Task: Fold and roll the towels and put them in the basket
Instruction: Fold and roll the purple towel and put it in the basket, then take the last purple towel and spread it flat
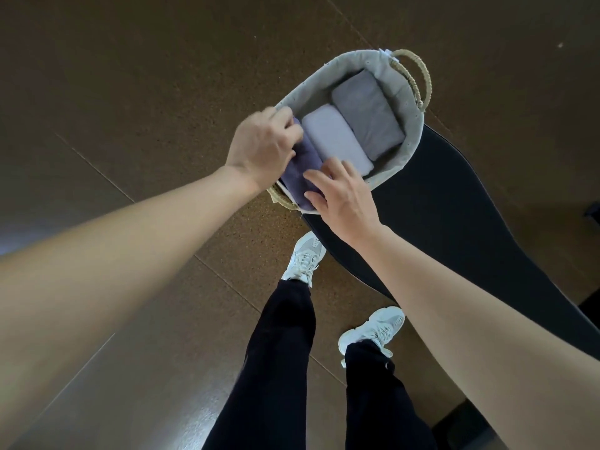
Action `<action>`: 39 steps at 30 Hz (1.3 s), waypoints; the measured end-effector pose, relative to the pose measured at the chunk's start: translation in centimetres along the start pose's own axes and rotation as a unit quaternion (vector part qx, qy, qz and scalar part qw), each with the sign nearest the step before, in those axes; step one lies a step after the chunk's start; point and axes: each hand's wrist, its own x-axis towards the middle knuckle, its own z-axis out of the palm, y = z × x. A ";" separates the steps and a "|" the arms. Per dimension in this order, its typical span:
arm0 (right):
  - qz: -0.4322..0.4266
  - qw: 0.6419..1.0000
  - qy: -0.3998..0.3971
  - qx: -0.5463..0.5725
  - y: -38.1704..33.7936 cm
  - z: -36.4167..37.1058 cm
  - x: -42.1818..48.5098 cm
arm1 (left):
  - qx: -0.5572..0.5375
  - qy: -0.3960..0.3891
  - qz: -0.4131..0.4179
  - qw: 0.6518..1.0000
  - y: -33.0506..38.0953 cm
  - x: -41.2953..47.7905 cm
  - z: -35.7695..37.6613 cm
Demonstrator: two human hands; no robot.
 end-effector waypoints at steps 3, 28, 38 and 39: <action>0.012 0.999 -0.010 0.047 0.4 -0.2 -0.5 | -0.058 -0.037 -0.043 0.997 0.6 -1.4 -0.1; 0.086 0.995 -0.048 0.001 -1.7 -1.6 -3.3 | -0.260 0.015 -0.161 0.952 0.9 -2.7 0.6; 0.204 0.965 0.063 0.150 -1.4 -2.1 -15.3 | -0.325 0.001 -0.167 0.931 11.5 -7.8 -2.1; 0.222 0.957 0.074 0.172 -0.8 -2.3 -17.1 | -0.347 -0.025 -0.163 0.923 13.2 -8.1 -2.0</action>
